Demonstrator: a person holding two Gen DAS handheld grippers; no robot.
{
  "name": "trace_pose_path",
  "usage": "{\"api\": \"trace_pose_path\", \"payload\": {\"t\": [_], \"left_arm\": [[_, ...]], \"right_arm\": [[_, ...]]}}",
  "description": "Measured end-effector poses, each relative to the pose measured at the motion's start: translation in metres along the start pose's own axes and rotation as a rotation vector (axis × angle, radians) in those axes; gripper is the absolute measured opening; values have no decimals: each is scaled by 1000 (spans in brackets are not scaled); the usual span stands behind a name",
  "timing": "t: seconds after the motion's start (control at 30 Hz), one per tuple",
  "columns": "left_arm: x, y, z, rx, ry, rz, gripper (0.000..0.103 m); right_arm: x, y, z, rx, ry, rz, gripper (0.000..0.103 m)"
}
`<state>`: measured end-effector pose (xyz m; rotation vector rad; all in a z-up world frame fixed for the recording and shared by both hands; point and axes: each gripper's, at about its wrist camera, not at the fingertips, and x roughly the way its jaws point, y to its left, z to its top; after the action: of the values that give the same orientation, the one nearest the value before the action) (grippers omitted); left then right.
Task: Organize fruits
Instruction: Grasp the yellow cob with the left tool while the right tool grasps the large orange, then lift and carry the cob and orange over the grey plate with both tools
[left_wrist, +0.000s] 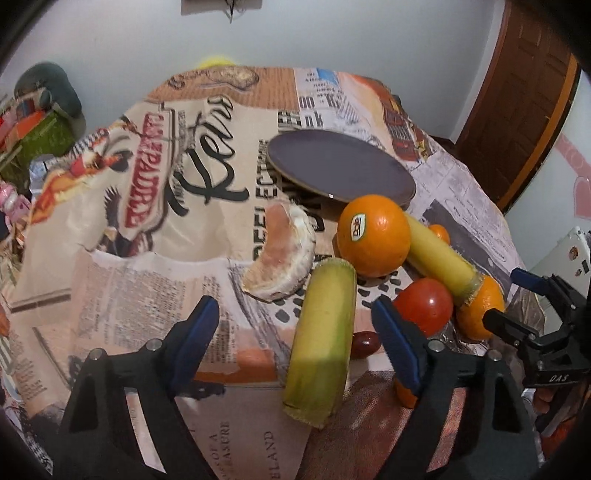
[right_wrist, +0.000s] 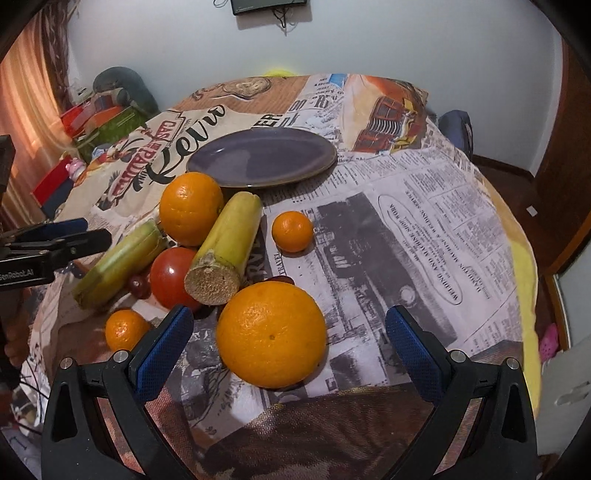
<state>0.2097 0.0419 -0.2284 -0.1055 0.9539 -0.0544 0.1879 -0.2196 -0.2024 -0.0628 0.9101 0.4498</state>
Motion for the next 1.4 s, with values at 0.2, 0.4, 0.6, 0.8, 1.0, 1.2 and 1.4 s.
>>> {"api": "trace_pose_path", "payload": {"t": [0.2,0.4,0.6,0.8,1.0,1.2,1.4], "left_arm": [[20,-3,-3,-6,54,-22,66],[33,-8,-2,9,80,-35,60],[43,-15,0,30,93,-35,52],[43,-19,0,52,85,-33,40],[37,-17,-1,44,81,-33,39],[12,-14,0,42,35,-19,39],[-15,-11,-1,37,-16,-6,38]], "right_arm": [[15,-1,-4,18,45,30,90],[21,-3,-5,30,61,77,73],[23,-2,-6,29,63,114,64],[21,-1,-7,32,63,107,63],[18,-3,-7,40,60,87,63],[3,-6,-5,49,28,72,63],[-16,-2,5,35,-33,48,63]]}}
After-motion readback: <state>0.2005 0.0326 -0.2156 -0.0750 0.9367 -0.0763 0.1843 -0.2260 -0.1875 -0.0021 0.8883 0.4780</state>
